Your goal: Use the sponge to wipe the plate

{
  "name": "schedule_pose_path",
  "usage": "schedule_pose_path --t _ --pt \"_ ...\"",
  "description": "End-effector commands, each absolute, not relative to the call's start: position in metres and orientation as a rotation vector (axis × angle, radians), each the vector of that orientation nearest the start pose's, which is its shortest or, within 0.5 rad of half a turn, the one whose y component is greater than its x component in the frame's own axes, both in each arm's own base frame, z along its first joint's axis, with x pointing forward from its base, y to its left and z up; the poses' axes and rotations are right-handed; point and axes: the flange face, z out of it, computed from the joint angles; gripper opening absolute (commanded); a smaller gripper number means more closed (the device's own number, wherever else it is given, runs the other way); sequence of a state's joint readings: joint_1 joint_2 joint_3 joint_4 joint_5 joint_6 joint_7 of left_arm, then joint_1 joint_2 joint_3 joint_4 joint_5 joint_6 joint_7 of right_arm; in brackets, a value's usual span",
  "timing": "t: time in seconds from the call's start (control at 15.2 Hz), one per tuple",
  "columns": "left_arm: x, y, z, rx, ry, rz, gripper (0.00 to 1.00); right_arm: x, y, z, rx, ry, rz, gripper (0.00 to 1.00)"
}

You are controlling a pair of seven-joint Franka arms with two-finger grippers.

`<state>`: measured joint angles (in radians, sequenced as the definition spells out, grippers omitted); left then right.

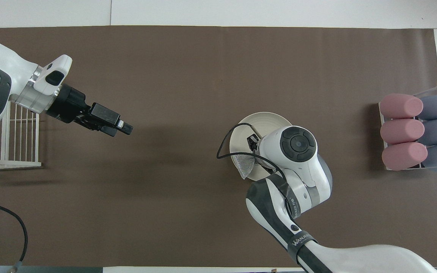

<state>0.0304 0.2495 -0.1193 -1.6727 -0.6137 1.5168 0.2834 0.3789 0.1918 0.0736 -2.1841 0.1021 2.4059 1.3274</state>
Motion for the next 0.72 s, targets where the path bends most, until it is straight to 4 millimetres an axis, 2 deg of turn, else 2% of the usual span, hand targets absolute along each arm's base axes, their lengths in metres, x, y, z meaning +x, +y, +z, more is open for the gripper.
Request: schedule_pose_path --t 0.0,0.13,0.33,0.53,0.66 --pt "0.590 -0.099 0.468 2.529 -0.351 -0.379 1.00 0.517 0.199 0.281 -2.788 1.270 0.066 0.00" --pt "0.590 -0.092 0.473 2.593 -0.375 -0.374 1.00 0.525 0.178 0.281 -2.813 1.207 0.058 0.00" --pt "0.596 -0.079 0.471 2.729 -0.406 -0.324 1.00 0.526 0.174 0.280 -2.819 1.191 0.057 0.00" --pt "0.602 -0.062 0.470 2.782 -0.280 -0.285 1.00 0.521 0.187 0.277 -2.799 1.250 0.070 0.00" --pt "0.605 -0.050 0.468 2.809 -0.073 -0.277 1.00 0.508 0.223 0.272 -2.761 1.334 0.078 0.00"
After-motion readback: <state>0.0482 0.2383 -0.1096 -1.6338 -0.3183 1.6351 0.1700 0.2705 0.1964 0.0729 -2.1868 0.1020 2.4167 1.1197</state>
